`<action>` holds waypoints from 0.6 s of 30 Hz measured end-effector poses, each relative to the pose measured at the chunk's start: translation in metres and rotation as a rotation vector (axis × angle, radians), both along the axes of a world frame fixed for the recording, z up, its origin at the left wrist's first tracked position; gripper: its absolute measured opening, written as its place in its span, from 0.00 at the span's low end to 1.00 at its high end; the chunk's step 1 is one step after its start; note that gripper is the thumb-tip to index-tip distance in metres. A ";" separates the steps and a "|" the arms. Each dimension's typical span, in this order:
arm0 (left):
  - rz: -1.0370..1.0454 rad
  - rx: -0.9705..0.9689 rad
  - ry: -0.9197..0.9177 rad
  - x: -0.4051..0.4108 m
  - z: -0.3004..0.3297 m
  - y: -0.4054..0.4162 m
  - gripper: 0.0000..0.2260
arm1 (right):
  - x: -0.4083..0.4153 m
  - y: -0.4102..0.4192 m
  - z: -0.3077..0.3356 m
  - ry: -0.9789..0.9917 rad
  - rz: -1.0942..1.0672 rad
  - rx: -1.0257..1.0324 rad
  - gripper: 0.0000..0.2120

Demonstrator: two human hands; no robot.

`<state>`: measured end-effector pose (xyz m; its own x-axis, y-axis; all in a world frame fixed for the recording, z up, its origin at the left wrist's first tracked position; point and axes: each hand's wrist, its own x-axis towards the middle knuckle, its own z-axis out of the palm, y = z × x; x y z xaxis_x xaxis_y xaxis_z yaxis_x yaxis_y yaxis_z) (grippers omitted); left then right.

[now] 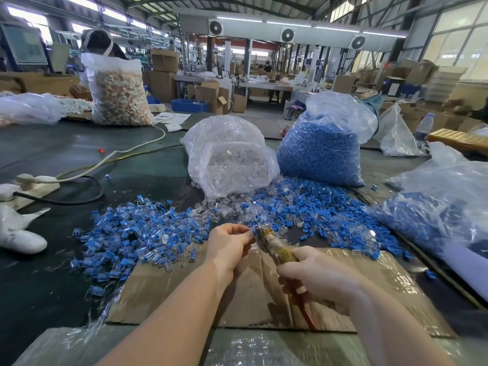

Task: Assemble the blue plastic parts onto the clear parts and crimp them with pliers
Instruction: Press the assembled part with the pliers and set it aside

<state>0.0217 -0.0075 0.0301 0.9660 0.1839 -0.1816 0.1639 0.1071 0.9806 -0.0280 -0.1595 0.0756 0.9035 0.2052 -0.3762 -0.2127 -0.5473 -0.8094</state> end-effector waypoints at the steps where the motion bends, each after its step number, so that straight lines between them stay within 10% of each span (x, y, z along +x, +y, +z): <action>1: 0.007 -0.001 0.003 0.000 0.001 0.000 0.02 | 0.001 0.000 -0.001 0.016 0.001 -0.008 0.11; 18: 0.074 0.021 0.007 -0.003 0.008 -0.006 0.04 | 0.000 0.006 -0.004 -0.100 0.058 -0.129 0.11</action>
